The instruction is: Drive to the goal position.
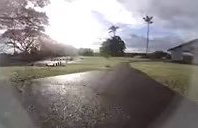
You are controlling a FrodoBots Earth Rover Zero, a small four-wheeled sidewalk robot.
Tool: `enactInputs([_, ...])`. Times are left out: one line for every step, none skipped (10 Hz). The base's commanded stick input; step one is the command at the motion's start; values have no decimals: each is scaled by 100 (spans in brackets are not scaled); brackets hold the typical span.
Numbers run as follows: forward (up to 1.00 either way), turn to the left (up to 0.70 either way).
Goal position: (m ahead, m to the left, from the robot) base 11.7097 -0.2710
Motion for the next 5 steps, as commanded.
enactInputs([60,-15])
enactInputs([60,-15])
enactInputs([60,-15])
enactInputs([60,-15])
enactInputs([60,-15])
